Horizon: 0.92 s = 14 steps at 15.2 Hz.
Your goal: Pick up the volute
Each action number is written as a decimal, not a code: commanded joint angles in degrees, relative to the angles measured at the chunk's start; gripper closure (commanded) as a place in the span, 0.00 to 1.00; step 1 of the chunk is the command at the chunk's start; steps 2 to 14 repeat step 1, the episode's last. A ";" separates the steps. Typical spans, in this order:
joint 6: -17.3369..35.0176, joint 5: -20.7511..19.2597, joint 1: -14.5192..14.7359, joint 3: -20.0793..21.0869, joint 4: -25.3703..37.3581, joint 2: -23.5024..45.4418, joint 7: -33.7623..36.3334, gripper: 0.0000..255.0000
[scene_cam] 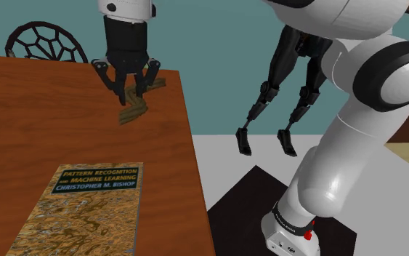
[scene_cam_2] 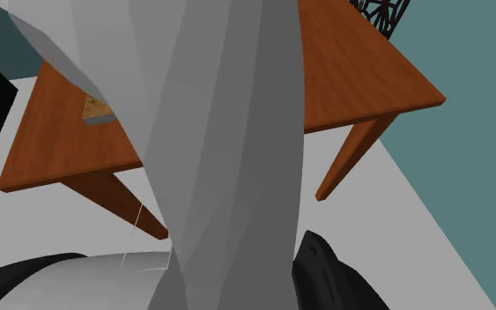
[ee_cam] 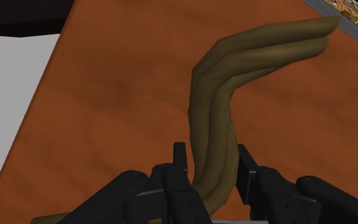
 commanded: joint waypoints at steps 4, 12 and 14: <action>-0.49 -0.05 -0.01 -0.01 0.57 0.10 -0.01 1.00; -0.49 -0.05 -0.01 -0.01 0.57 0.10 -0.01 1.00; -0.49 -0.05 -0.01 -0.01 0.57 0.10 -0.01 1.00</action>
